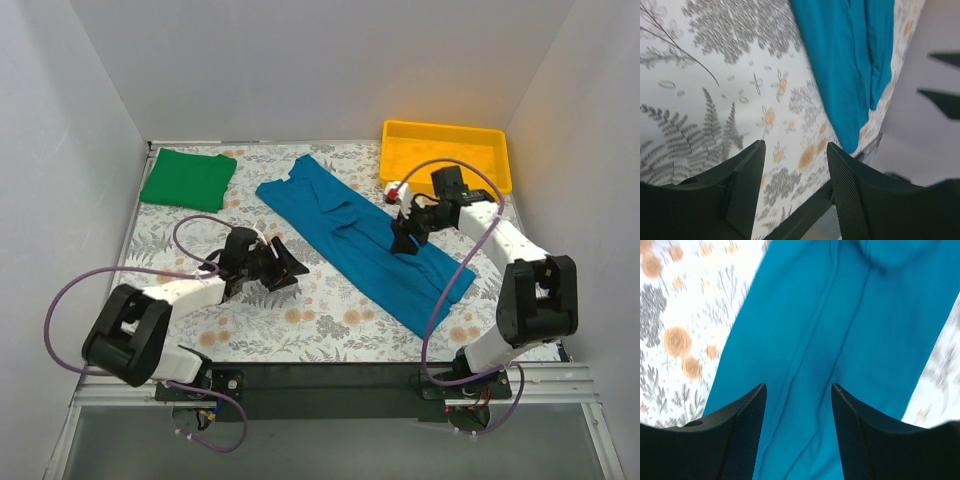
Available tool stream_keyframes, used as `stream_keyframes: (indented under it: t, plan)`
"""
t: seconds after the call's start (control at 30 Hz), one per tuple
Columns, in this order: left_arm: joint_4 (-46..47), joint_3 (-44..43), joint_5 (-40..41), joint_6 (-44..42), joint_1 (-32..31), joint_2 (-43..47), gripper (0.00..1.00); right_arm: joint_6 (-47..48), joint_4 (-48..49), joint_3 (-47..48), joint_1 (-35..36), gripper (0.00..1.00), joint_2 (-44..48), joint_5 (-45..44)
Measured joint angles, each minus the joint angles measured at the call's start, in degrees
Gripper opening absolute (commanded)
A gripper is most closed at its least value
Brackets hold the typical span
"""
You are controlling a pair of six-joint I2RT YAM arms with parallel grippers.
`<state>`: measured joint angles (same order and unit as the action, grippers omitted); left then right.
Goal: Fold and stack the t-shirts
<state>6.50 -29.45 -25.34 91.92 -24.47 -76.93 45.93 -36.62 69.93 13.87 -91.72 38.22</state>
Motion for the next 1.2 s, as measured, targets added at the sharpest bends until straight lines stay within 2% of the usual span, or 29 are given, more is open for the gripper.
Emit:
stream_keyframes:
  t: [0.1,0.23,0.4,0.5,0.53,0.63,0.67,0.9,0.97,1.0,1.1,1.13,1.17,1.2]
  plan:
    - [-0.37,-3.58,5.73,6.01,-1.29,-6.75,0.52,1.09,-1.46,-8.79,-6.51,0.61,4.79,-0.48]
    - [-4.2,-13.84,14.71,11.41,-0.92,-17.55,0.53,1.22,-2.45,-15.39,-16.87,0.61,8.87,0.74]
    - [-8.26,-27.8,20.33,15.63,1.38,-28.85,0.49,1.11,-2.4,-17.51,-18.6,0.61,12.52,3.39]
    - [-9.66,-32.22,21.81,17.49,3.45,-32.44,0.34,0.94,-2.36,-17.62,-18.27,0.61,12.57,4.52]
    - [-10.32,-33.29,21.99,17.77,4.11,-33.38,0.21,0.92,-2.38,-17.62,-18.29,0.61,12.57,4.74]
    - [-11.87,-36.96,21.57,17.03,5.97,-36.65,0.0,0.87,-2.36,-17.62,-18.29,0.61,12.57,5.25]
    - [-12.24,-38.12,21.2,16.15,6.56,-37.57,0.0,0.87,-2.36,-17.62,-18.29,0.61,12.57,5.4]
    - [-15.56,-41.72,16.94,6.58,11.96,-39.21,0.01,0.87,-2.36,-17.66,-18.29,0.6,12.57,5.75]
    - [-18.34,-44.74,15.3,1.46,14.95,-40.57,0.1,0.92,-2.38,-17.66,-18.29,0.61,12.57,5.9]
    - [-20.06,-47.39,14.84,-1.33,16.31,-42.01,0.23,0.96,-2.38,-17.66,-18.29,0.61,12.57,6.03]
    - [-24.76,-57.27,12.7,-9.25,19.1,-46.77,0.39,1.77,-2.51,-17.75,-18.1,0.61,12.57,6.88]
    - [-25.75,-59.82,12.07,-12.37,19.93,-47.95,0.42,2.38,-2.51,-17.92,-17.73,0.61,12.57,7.08]
    - [-26.32,-60.76,11.28,-14.78,20.57,-48.24,0.48,3.08,-2.62,-18.16,-17.27,0.61,12.55,7.17]
    - [-26.77,-60.76,10.47,-16.79,20.96,-47.89,0.49,3.87,-2.78,-18.43,-16.31,0.61,12.55,7.17]
